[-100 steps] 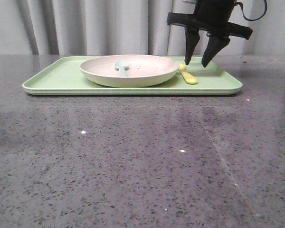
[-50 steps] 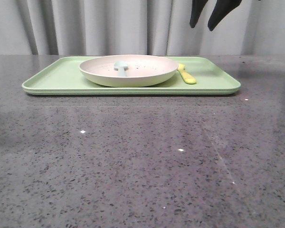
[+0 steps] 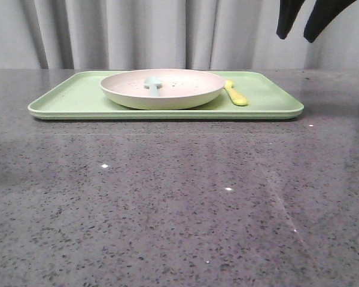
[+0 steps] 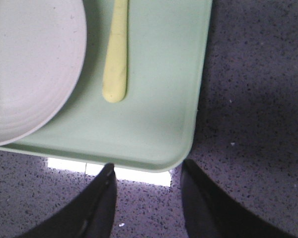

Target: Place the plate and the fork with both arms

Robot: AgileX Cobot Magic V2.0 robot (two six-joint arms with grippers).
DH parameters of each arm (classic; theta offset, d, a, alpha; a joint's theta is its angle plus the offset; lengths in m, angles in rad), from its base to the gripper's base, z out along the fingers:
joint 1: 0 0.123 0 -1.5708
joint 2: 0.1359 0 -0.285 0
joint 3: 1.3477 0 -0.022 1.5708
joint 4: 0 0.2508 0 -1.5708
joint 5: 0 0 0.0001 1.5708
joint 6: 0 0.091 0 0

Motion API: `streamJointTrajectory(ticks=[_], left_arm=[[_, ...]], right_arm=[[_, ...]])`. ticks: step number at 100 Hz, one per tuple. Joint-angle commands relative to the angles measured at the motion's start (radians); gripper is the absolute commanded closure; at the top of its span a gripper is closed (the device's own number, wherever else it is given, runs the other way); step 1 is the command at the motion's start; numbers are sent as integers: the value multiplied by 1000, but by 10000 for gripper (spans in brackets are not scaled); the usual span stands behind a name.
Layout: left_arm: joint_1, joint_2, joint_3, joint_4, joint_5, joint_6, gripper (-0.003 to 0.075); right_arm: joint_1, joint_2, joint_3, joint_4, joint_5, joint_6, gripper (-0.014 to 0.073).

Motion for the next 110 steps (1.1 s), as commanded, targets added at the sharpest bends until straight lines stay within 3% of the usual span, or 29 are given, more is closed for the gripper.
streamJointTrajectory(ticks=[1,20,33,55,65,110], left_arm=[[2,-12,-28,-12,-72,0,471],[2,-14,-28,-12,-72,-5,489],[2,-44,-5,-12,-96,-5,566],[2,-138,55,-10,-123,-5,739],[2,-188,79,-7,-123,-5,741],[2,-323,161,31,-116,-7,741]], right_arm=[[-3,-118,53,-3,-109,-12,264],[-3,-262,236,-8,-242,-12,265],[-3,-351,347,-16,-306,-12,278],[-3,-481,495,-48,-392,-12,564],[-3,-539,555,-63,-434,-12,664],[-3,-888,882,-149,-632,-12,660]])
